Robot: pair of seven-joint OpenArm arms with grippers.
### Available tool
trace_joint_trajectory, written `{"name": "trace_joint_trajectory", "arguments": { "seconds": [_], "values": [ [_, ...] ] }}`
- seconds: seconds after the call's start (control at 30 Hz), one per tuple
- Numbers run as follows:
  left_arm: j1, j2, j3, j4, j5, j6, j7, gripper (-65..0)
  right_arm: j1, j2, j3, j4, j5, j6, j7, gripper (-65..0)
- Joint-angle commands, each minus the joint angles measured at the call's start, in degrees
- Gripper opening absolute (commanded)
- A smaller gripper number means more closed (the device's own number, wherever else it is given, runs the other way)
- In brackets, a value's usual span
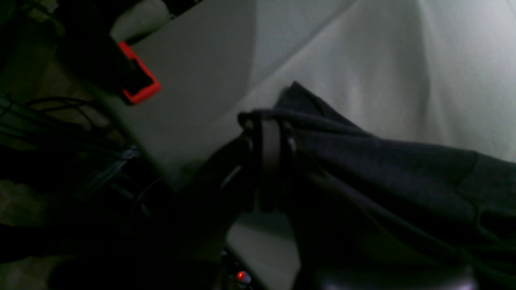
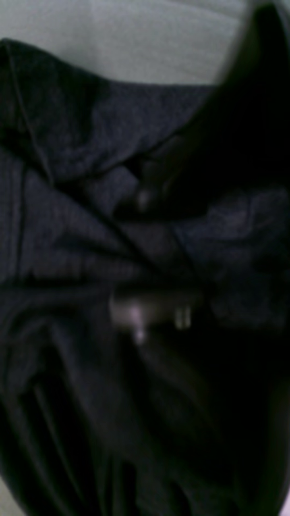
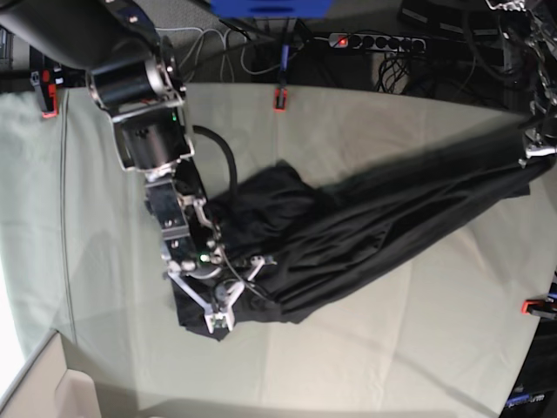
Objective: Layout the t-shirt on the table in an organized manner, then fold the t-shirt properly
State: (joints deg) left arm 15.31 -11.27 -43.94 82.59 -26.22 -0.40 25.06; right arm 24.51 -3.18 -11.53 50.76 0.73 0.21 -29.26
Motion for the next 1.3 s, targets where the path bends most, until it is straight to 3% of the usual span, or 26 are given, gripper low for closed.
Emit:
{"name": "trace_joint_trajectory", "arguments": {
  "seconds": [0.0,0.03,0.1,0.27,0.43,0.57,0.77,0.9,1.13,1.27],
  "values": [
    [-0.4,-1.0,-0.3,0.8,-0.2,0.1,-1.6,-64.7,0.9,-0.1,0.1,3.2,0.1,0.2,1.3,-57.3],
    [-0.5,-1.0,-0.3,0.8,-0.2,0.1,-1.6,-64.7,0.0,-0.1,0.1,6.3,0.1,0.2,1.0,-65.0],
    [-0.7,-1.0,-0.3,1.1,-0.2,0.1,-1.6,-64.7,-3.0,0.2,0.1,14.9,0.0,0.1,-0.7,-64.8],
    [-0.5,-1.0,-0.3,3.3,-0.3,0.1,-1.6,-64.7,-16.0,4.5,0.1,43.8,0.0,0.1,-5.2,-65.0],
    [-0.8,-0.9,-0.1,2.8,-0.3,0.1,-1.6,-64.7,-23.6,5.4,0.0,52.7,0.0,0.2,-5.4,-65.0],
    [-1.1,0.2,-0.1,3.0,-0.3,0.1,-1.8,-64.7,-21.8,4.5,-0.2,47.4,0.0,0.2,-5.5,-63.4],
    [-1.6,0.2,-0.1,3.0,-0.3,0.1,-1.7,-64.7,-10.2,0.7,0.1,31.7,0.1,0.2,-9.2,-34.4],
    [-1.6,0.2,-0.1,2.9,-0.3,0.1,-1.6,-64.7,-2.2,-1.8,0.1,17.7,0.1,0.2,-7.2,-21.2],
    [-1.6,0.2,-0.1,2.9,-0.3,0.1,-1.6,-64.7,6.2,-3.3,0.1,-5.5,0.1,0.1,1.8,-18.1],
    [-1.6,0.2,-0.1,2.9,-0.3,0.1,-1.6,-64.7,5.8,-2.9,0.1,-7.7,0.1,0.0,5.1,-19.2]
  ]
}}
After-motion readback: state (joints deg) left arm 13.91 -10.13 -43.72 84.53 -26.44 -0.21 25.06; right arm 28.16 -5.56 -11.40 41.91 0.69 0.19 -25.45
